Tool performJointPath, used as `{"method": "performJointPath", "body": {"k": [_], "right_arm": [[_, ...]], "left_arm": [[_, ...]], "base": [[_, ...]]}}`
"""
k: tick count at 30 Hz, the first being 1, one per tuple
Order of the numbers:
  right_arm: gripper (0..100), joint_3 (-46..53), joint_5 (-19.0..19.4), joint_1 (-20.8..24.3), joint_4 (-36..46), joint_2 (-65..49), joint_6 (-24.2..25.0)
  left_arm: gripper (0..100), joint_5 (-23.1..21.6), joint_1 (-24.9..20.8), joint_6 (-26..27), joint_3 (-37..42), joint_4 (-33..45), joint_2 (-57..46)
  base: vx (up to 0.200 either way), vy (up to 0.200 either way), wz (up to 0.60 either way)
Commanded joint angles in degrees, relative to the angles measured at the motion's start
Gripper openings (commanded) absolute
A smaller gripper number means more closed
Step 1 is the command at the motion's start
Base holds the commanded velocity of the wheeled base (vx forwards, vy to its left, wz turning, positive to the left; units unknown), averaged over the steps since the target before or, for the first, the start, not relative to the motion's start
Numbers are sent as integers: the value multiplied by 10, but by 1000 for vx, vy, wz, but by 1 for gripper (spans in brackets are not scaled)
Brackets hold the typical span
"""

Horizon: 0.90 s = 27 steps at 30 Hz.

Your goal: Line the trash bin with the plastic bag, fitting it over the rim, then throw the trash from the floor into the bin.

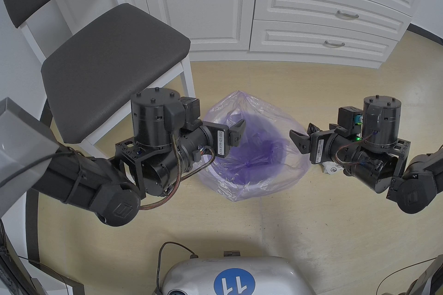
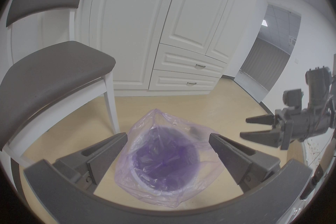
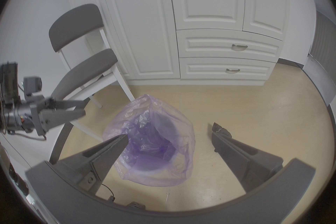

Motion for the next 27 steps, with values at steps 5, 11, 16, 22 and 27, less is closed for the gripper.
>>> {"method": "performJointPath", "body": {"k": [5,11,16,22,27], "right_arm": [[100,-10,-1,3,-6,47,1],[100,-11,-1,-2,-56,84,-1],[100,-18,-1,-5,-60,113,-1],[100,-40,-5,-9,-60,154,4],[100,-55,-7,-25,-83,183,4]], "left_arm": [[100,-24,2,-12,-1,-5,14],[100,-75,22,-11,7,-24,21],[100,-90,39,-10,4,-28,36],[100,-97,48,-10,-7,-29,60],[100,-97,55,-13,-35,-41,107]], "base": [[0,0,0],[0,0,0],[0,0,0],[0,0,0],[0,0,0]]}}
